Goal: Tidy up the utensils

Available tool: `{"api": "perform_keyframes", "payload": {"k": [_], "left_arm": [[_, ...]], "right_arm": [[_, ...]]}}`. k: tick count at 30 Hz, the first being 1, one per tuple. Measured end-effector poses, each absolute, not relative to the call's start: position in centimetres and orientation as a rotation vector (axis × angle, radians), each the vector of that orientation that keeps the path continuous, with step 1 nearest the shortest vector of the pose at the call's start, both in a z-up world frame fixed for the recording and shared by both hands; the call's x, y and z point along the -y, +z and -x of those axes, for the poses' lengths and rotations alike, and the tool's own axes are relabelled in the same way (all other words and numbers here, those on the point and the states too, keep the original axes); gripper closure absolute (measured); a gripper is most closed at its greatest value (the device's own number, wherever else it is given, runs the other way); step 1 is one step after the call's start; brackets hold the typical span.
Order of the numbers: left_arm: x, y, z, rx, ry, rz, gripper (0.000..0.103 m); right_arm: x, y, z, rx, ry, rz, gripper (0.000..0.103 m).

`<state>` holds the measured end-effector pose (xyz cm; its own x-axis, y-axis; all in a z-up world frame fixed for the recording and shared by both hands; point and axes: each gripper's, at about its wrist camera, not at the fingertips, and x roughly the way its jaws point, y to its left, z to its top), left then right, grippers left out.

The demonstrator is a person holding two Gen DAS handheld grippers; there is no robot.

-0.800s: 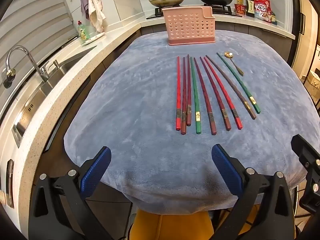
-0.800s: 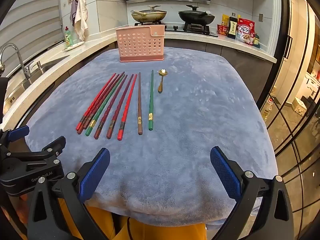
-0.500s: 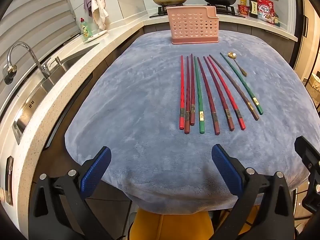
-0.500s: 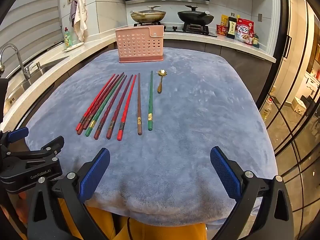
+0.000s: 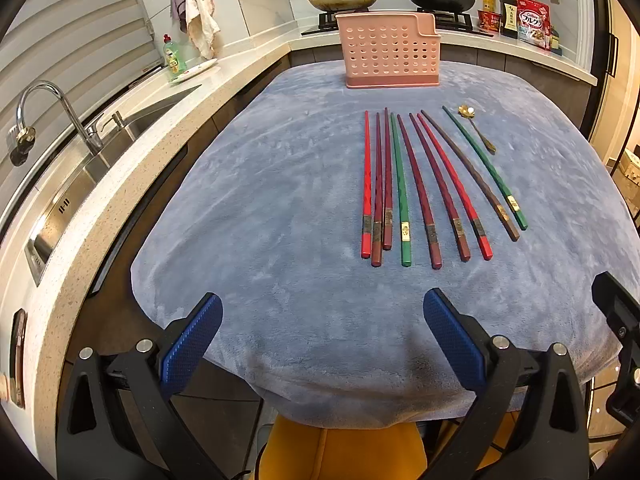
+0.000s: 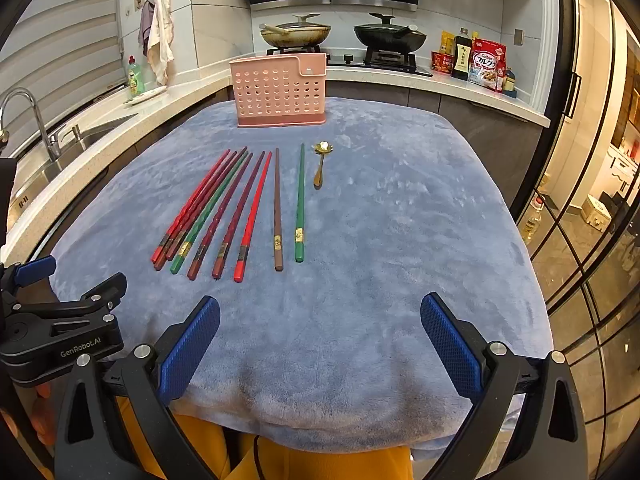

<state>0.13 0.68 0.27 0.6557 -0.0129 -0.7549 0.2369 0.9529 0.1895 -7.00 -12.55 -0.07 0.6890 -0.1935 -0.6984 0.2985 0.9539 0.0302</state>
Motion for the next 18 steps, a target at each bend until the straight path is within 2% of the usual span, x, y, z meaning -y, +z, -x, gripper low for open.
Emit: {"api": "perform_keyframes", "payload": {"k": [18], "left_arm": [[-1.53, -0.32, -0.65, -0.846, -0.142, -0.281, 0.007]], "right_arm": [[12.64, -0.16, 7.03, -0.758, -0.287, -0.148, 0.007]]}}
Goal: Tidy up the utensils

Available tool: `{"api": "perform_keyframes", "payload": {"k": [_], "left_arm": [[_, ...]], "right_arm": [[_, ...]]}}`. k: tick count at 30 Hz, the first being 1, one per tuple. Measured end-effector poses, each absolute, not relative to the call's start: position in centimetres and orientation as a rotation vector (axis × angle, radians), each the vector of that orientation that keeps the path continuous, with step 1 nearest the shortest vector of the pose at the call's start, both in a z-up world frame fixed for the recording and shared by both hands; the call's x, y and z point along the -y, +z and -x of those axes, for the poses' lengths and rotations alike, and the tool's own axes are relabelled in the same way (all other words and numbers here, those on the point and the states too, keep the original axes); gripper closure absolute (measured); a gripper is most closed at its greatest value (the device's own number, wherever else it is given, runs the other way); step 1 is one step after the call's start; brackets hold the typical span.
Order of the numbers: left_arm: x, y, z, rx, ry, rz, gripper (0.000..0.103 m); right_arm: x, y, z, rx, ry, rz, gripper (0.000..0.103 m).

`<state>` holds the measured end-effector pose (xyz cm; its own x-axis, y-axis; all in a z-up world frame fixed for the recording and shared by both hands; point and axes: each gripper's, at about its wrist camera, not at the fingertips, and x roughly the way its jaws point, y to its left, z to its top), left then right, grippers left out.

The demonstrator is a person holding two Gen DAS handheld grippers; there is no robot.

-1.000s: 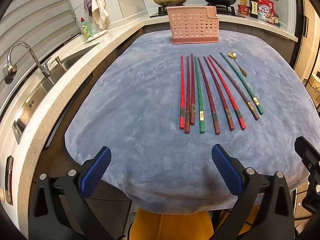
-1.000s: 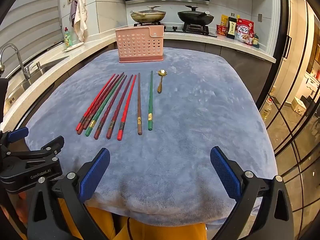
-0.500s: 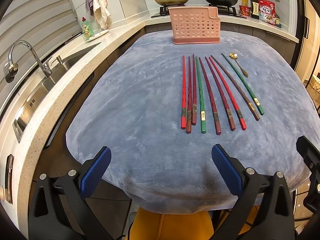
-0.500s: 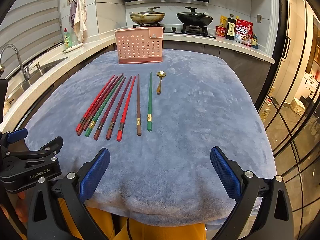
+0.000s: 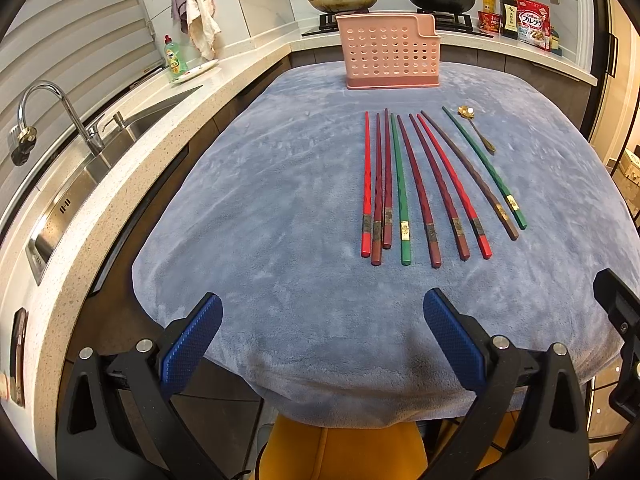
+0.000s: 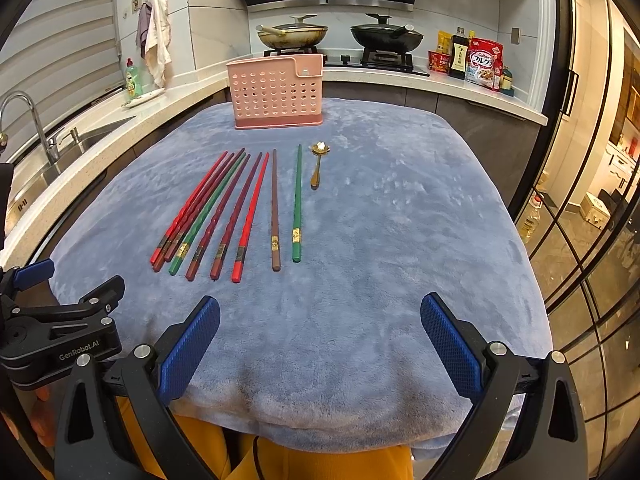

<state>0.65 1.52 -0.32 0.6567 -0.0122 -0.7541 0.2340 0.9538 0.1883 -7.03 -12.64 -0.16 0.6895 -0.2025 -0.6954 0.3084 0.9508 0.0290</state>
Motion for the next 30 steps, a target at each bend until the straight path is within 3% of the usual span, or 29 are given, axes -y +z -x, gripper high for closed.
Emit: {"api": "perform_keyframes", "payload": {"k": [30], "left_arm": [[-1.53, -0.27, -0.66, -0.845, -0.141, -0.28, 0.007]], "right_arm": [[12.74, -0.2, 7.05, -0.757, -0.285, -0.149, 0.007]]}}
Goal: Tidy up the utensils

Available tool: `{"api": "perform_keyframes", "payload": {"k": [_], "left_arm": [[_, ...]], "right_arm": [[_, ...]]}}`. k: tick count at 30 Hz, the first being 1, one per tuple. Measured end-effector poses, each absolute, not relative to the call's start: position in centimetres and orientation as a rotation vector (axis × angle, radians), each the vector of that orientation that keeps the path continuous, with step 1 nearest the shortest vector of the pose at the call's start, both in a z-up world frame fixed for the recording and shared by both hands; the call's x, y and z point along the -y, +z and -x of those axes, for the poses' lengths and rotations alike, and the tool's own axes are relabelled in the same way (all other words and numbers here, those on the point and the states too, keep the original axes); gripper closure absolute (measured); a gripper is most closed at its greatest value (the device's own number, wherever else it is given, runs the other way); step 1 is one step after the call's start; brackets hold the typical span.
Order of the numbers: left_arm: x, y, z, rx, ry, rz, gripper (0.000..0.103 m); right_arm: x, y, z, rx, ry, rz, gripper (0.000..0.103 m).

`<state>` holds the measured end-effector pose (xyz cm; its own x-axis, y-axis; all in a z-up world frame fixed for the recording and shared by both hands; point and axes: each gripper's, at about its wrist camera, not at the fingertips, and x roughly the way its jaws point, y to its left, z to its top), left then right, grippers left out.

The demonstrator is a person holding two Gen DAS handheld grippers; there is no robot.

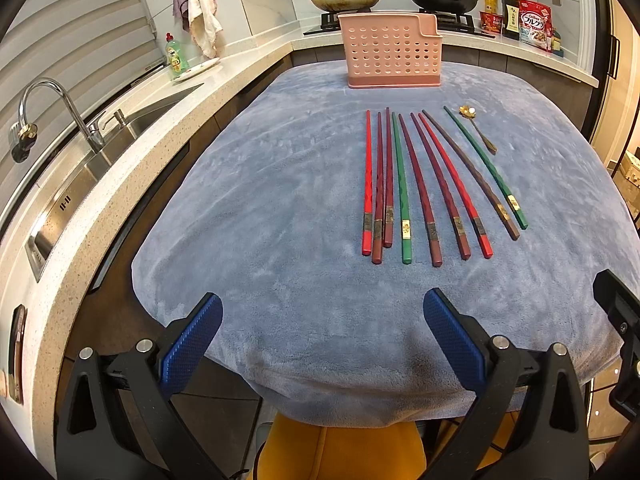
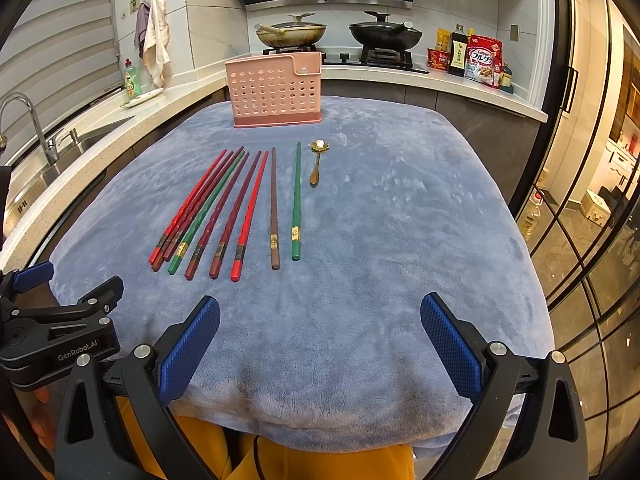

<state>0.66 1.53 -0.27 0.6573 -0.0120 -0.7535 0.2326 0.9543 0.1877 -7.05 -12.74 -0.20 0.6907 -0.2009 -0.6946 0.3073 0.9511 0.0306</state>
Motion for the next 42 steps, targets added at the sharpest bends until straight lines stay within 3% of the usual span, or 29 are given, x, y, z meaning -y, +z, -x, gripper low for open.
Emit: {"api": "perform_keyframes", "payload": {"k": [42], "left_arm": [[-2.8, -0.8, -1.8, -0.892, -0.148, -0.193, 0.007]], "right_arm": [[12.5, -0.7, 6.7, -0.759, -0.294, -0.16, 0.007]]}}
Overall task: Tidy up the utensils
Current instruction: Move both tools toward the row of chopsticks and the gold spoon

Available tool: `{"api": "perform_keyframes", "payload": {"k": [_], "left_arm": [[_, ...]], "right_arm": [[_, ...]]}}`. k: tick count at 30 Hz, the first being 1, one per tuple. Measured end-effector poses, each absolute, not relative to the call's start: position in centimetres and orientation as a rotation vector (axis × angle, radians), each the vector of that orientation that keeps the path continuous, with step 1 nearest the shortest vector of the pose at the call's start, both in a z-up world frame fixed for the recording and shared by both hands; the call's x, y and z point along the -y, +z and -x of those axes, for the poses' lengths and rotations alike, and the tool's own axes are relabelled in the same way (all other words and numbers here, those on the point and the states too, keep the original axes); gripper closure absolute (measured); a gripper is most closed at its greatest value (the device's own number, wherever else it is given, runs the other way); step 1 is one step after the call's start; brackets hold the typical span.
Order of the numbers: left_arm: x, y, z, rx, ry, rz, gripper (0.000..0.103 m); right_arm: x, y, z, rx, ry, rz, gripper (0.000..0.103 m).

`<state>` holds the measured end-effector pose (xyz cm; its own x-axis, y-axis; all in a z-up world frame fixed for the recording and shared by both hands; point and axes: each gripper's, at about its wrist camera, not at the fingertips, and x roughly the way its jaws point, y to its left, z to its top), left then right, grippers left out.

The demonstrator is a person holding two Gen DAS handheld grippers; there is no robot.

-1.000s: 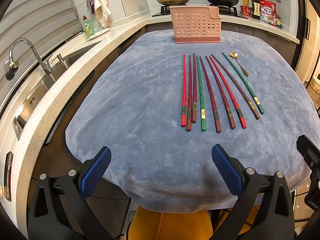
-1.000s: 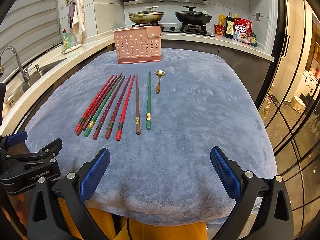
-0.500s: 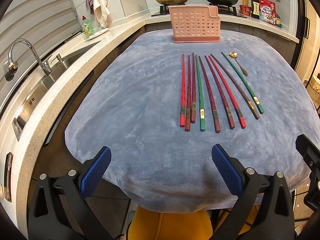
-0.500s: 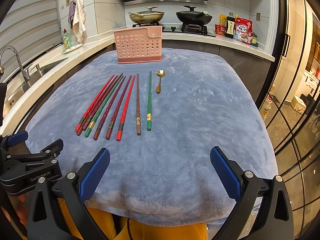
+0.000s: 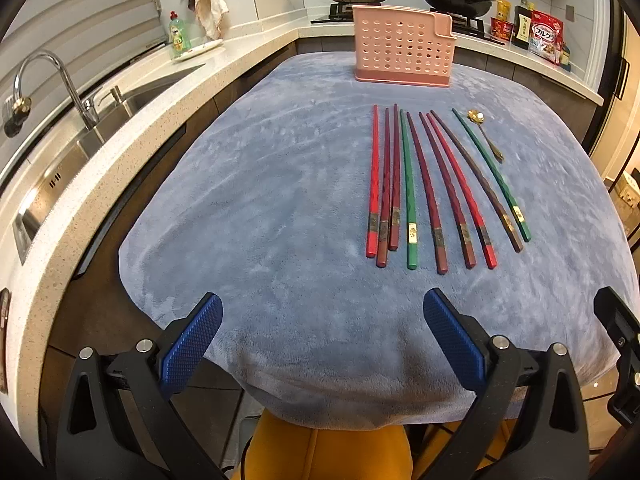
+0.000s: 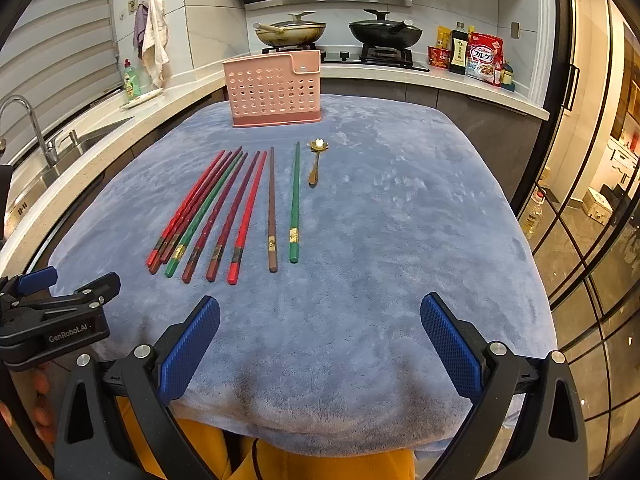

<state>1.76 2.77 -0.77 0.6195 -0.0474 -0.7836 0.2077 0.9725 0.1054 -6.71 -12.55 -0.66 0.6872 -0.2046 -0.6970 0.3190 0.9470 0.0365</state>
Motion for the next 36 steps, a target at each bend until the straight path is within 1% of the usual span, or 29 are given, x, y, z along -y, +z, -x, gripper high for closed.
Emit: {"api": "perform_keyframes", "payload": {"k": [22, 32, 36], "left_arm": [[-2.6, -0.8, -4.9, -0.896, -0.16, -0.141, 0.007], [-2.3, -1.8, -6.5, -0.914, -0.164, -0.135, 0.009], [-2.3, -2.3, -7.1, -0.931, -0.18, -0.116, 0.011]], "right_arm": [[14.7, -1.0, 4.3, -0.767, -0.315, -0.179, 0.007], [15.5, -1.5, 3.5, -0.775, -0.321, -0.202, 0.007], [15.9, -2.0, 3.2, -0.79, -0.319, -0.212, 0.007]]}}
